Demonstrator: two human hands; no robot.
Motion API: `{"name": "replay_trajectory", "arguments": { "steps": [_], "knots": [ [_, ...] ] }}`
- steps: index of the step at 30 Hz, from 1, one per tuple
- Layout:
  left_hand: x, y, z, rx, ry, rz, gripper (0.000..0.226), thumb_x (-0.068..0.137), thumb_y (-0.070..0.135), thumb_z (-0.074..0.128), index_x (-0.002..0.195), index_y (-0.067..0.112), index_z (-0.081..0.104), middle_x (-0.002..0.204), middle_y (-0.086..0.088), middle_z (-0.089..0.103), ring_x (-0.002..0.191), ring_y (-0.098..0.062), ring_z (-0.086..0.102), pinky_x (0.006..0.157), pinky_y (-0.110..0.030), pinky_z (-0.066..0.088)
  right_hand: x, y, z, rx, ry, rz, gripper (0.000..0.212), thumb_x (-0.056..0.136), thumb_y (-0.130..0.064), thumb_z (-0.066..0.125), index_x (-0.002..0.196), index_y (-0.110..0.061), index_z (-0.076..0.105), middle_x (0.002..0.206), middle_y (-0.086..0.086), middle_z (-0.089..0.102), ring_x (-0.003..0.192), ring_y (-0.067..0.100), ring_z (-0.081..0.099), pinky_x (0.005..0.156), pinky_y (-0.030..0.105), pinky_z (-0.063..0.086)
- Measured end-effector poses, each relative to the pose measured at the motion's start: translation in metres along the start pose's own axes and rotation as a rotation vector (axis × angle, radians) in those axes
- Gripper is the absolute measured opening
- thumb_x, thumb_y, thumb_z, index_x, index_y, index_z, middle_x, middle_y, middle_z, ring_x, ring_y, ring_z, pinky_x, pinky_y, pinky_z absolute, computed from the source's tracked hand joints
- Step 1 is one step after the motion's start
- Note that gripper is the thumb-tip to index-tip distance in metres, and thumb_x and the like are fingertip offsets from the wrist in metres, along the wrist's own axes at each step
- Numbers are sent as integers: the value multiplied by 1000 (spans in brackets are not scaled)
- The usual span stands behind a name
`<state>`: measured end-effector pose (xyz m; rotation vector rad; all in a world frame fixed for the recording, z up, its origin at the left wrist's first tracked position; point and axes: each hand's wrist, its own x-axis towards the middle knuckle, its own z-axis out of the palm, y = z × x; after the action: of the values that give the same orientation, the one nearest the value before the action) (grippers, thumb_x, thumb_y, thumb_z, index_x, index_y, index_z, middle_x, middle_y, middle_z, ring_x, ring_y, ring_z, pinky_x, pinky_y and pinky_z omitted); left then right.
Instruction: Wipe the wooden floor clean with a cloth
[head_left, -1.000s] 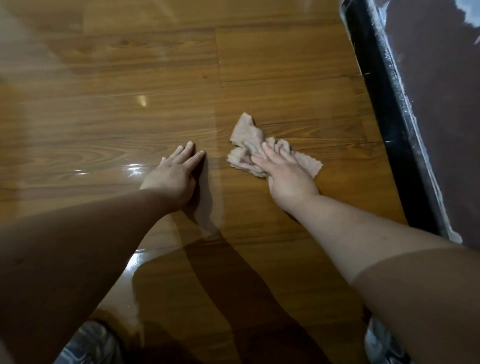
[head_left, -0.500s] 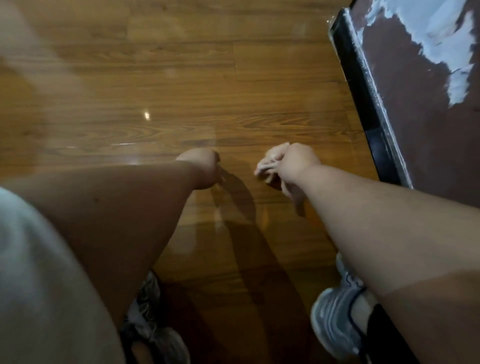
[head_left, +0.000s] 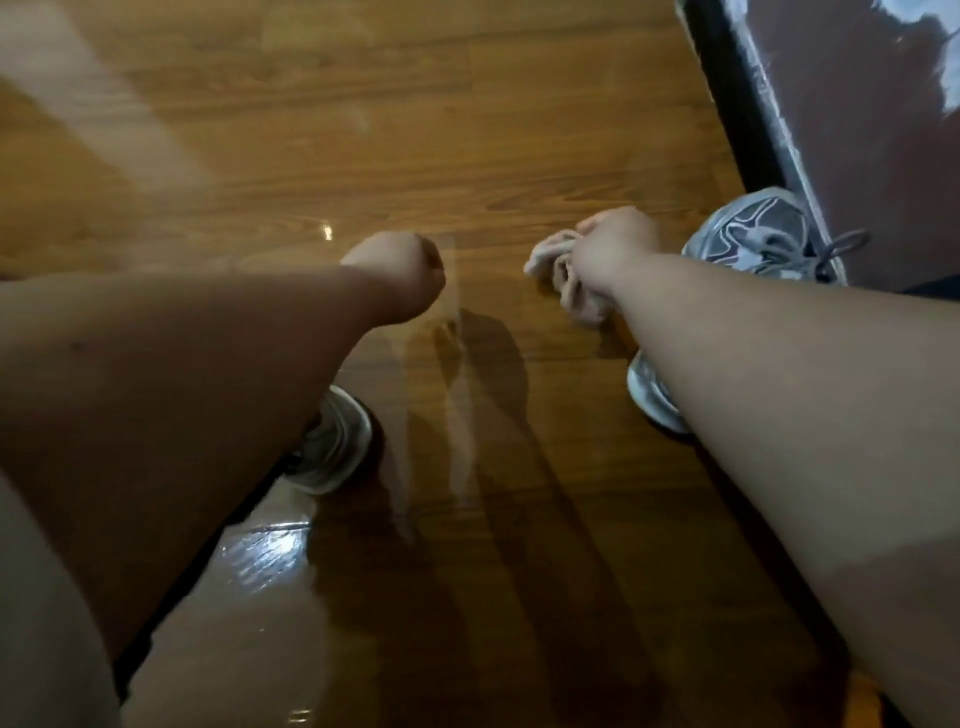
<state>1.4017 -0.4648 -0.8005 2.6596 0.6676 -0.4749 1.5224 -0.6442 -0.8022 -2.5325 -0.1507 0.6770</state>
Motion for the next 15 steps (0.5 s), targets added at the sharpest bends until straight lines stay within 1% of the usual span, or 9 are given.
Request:
{"name": "replay_trajectory", "arguments": {
  "steps": [2,3,5,7,9,11,12,14,15],
  "knots": [
    [5,-4,4,-16,47,-6,27,91,27,49,109,22,68,104,-5,67,87,-23,55,72,-27,38,9,-4,9,-106,48,-62,33,90,-16,57,121,-7,62,123,14,62,115,30,57,82,27,44],
    [14,-17,16,-38,37,-23,27,91,27,50,112,22,67,105,-4,67,89,-23,57,71,-27,38,18,-10,28,-202,-14,-67,38,92,-17,55,128,-6,57,132,17,56,121,32,53,90,30,43],
    [10,-23,24,-37,-31,-62,28,91,30,53,116,22,65,106,-3,65,88,-21,55,72,-28,41,12,2,42,-403,-110,-89,55,97,-18,48,148,-9,32,154,21,25,136,36,35,106,36,35],
    [23,-37,15,-29,-95,-125,28,91,32,54,115,22,64,98,-1,61,88,-21,55,77,-32,45,7,3,62,-509,-241,-229,63,97,-20,42,153,-32,14,161,12,1,142,39,20,114,46,24],
    [45,-39,-3,-17,-106,-151,29,91,31,53,115,20,65,85,3,59,81,-20,56,67,-29,43,10,12,59,-538,-340,-324,65,98,-24,38,150,-46,7,162,1,-11,146,36,5,117,50,9],
    [48,-42,-8,-15,-105,-146,28,90,34,55,114,21,65,77,5,56,71,-17,53,56,-26,37,16,30,52,-640,-407,-362,62,99,-34,36,152,-40,4,162,0,-13,148,29,-4,120,45,5],
    [74,-38,-32,30,-103,-114,29,91,35,55,115,22,64,80,4,58,70,-16,51,54,-26,36,42,22,37,-654,-407,-333,64,99,-38,35,154,-34,3,162,3,-11,149,28,-4,120,44,7],
    [81,-34,-33,21,-130,-99,31,93,34,54,120,23,61,102,-2,63,79,-18,51,63,-25,39,57,41,22,-730,-364,-221,68,97,-36,38,155,-23,3,162,11,-7,149,29,-4,120,43,8],
    [109,-24,-47,40,-116,-66,31,94,33,53,122,23,61,112,-4,63,85,-19,52,69,-26,39,82,39,9,-708,-310,-145,68,97,-32,38,155,-18,4,161,14,-8,148,30,-6,120,42,7]
  ]
}}
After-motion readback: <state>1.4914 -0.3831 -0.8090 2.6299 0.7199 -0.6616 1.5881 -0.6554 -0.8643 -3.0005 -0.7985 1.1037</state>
